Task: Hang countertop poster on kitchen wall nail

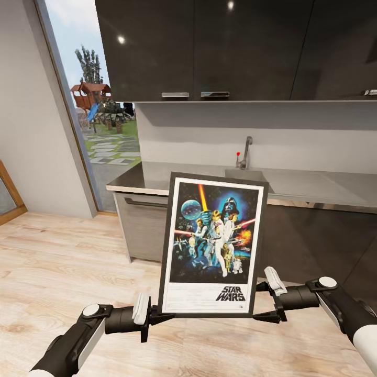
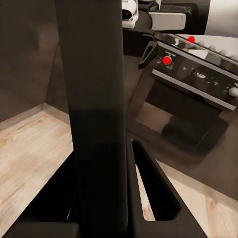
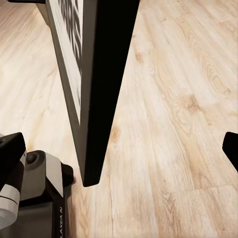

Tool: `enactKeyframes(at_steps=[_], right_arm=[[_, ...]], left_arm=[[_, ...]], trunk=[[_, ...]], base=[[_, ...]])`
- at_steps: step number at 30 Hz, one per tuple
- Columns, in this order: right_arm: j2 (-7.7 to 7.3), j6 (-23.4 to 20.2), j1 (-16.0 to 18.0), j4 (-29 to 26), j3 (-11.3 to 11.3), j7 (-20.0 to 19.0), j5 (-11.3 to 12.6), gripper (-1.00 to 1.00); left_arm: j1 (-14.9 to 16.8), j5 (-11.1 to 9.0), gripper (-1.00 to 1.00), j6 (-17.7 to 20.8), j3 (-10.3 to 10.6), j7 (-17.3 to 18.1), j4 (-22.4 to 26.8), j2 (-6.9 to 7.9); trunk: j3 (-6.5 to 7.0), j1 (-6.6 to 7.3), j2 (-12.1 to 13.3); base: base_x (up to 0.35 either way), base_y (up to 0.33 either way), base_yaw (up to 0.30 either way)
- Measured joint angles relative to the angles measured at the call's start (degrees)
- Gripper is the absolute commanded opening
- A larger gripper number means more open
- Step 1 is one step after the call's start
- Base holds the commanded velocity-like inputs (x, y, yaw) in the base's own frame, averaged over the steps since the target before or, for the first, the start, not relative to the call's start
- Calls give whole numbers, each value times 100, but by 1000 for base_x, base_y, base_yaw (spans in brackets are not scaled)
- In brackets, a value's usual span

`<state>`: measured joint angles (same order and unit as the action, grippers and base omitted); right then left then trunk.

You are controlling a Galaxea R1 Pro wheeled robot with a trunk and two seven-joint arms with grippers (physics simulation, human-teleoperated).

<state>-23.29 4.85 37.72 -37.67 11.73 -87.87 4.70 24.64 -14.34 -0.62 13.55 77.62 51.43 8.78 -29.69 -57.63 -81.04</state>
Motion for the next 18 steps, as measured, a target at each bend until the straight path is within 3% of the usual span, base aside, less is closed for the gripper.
enactKeyframes(at_steps=[18], right_arm=[[0,0,0,181,7,3,-1,100]], left_arm=[[0,0,-100,0,10,-2,0,-6]], trunk=[[0,0,0]], base=[[0,0,0]])
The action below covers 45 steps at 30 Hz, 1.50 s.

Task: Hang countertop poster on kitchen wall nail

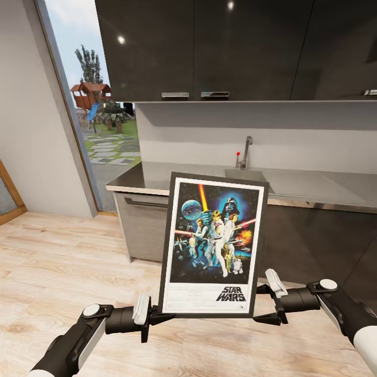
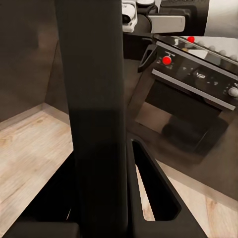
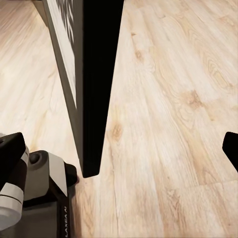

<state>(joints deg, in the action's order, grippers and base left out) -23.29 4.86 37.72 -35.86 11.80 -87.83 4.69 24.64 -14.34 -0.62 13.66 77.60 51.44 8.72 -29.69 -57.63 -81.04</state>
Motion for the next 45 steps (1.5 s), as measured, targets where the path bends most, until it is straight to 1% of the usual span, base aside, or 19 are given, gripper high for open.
enactKeyframes(at_steps=[45], right_arm=[[9,0,0,4,8,13,8,100]], left_arm=[[0,0,-100,0,41,4,0,-17]], trunk=[[0,0,0]], base=[[0,0,0]])
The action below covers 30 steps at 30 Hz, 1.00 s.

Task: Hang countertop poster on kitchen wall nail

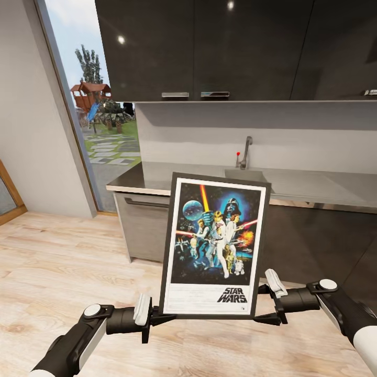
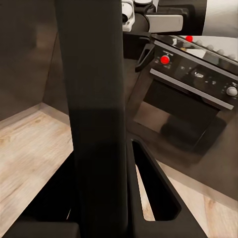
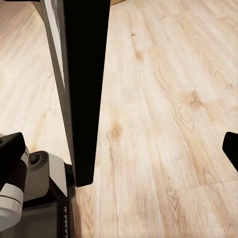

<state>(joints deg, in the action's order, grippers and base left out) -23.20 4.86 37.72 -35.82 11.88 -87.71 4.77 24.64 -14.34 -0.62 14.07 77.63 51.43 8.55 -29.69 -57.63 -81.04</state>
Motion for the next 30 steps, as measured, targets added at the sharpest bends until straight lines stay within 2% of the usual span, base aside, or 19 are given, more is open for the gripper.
enactKeyframes(at_steps=[30], right_arm=[[0,0,0,8,0,10,0,100]], left_arm=[[0,0,-100,0,11,0,0,-2]], trunk=[[0,0,0]], base=[[0,0,0]])
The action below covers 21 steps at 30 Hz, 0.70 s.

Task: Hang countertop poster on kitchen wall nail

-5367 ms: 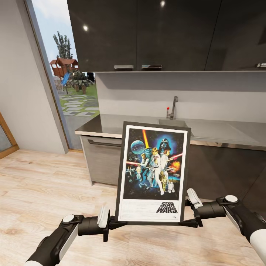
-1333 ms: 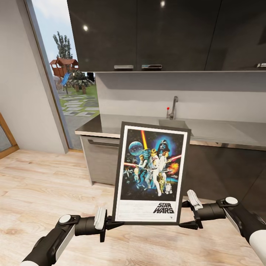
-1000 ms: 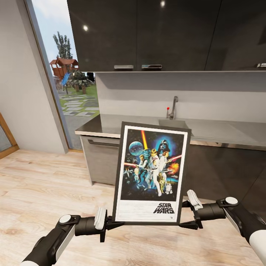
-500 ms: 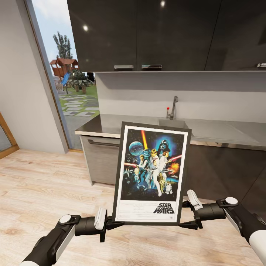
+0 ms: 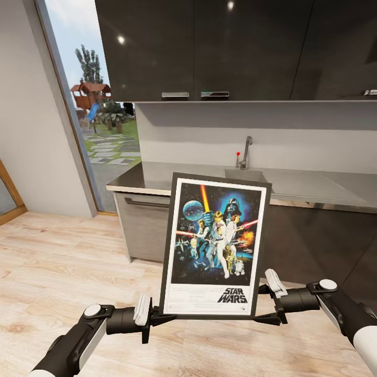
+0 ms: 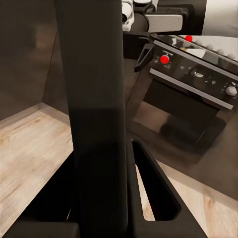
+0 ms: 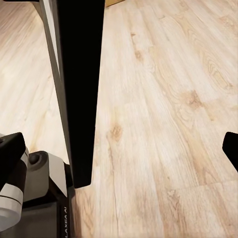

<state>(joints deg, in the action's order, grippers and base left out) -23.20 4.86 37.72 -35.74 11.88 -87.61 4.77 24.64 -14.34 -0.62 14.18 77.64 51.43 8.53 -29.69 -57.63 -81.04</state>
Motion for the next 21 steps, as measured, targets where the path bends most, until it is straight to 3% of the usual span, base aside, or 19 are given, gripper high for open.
enactKeyframes(at_steps=[21], right_arm=[[0,0,0,0,0,0,0,100]], left_arm=[[0,0,-100,0,13,0,0,-6]], trunk=[[0,0,0]], base=[[0,0,0]])
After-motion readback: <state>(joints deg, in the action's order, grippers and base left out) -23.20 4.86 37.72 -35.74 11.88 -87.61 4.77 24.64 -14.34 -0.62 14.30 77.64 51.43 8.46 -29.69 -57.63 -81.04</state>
